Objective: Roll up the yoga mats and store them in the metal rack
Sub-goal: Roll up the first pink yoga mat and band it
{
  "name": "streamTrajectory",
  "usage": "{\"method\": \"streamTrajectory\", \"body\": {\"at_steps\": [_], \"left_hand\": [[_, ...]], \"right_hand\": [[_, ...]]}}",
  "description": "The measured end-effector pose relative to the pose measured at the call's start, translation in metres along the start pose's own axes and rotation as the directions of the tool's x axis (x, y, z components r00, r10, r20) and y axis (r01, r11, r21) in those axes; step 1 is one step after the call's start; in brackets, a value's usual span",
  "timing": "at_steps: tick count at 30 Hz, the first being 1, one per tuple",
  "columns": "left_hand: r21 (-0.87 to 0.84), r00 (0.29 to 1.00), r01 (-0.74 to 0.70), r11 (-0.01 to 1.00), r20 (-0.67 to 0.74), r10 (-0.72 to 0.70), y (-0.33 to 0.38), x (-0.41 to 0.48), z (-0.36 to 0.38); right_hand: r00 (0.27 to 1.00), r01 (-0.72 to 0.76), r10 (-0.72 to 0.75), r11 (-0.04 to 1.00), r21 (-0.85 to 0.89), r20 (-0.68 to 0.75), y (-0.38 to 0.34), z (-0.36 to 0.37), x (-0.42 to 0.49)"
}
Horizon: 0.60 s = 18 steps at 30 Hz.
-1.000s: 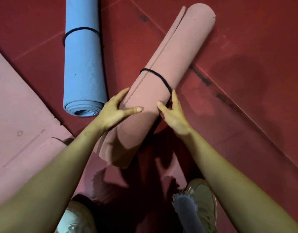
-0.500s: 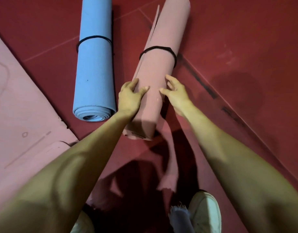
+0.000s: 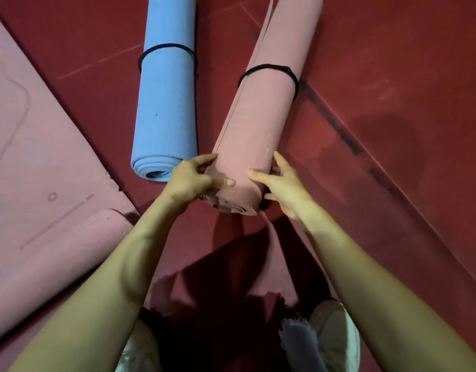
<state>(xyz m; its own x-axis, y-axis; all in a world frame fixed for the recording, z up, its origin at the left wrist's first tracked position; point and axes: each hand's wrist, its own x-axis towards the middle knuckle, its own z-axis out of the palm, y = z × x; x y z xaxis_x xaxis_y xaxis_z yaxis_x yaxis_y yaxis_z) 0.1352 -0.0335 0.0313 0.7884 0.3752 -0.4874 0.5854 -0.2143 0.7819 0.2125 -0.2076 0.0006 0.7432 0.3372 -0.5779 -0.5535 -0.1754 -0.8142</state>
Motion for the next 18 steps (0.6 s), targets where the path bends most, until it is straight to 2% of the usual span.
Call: {"method": "streamTrajectory", "body": {"at_steps": [2, 6, 8, 12, 18], "left_hand": [[-0.13, 0.999, 0.016, 0.991, -0.046, -0.022, -0.007, 0.003, 0.0], [-0.262, 0.984, -0.027, 0.965, -0.177, -0.02, 0.0, 0.018, 0.008], [-0.208, 0.964, -0.075, 0.975, -0.266, 0.017, 0.011, 0.029, 0.01], [0.105, 0.947, -0.076, 0.992, -0.305, 0.105, 0.029, 0.047, 0.01], [0.067, 0.935, -0.038, 0.997, -0.35, 0.06, 0.025, 0.045, 0.009]], "right_hand": [[0.998, 0.059, -0.06, 0.997, -0.043, -0.013, -0.002, 0.004, 0.009], [0.978, 0.205, -0.209, 0.968, -0.146, -0.015, -0.021, 0.017, 0.03], [0.961, 0.271, -0.275, 0.939, -0.211, 0.011, -0.036, 0.025, 0.042], [0.959, 0.283, -0.269, 0.92, -0.272, 0.088, -0.058, 0.031, 0.068], [0.939, 0.339, -0.292, 0.877, -0.34, 0.183, -0.063, 0.029, 0.067]]}}
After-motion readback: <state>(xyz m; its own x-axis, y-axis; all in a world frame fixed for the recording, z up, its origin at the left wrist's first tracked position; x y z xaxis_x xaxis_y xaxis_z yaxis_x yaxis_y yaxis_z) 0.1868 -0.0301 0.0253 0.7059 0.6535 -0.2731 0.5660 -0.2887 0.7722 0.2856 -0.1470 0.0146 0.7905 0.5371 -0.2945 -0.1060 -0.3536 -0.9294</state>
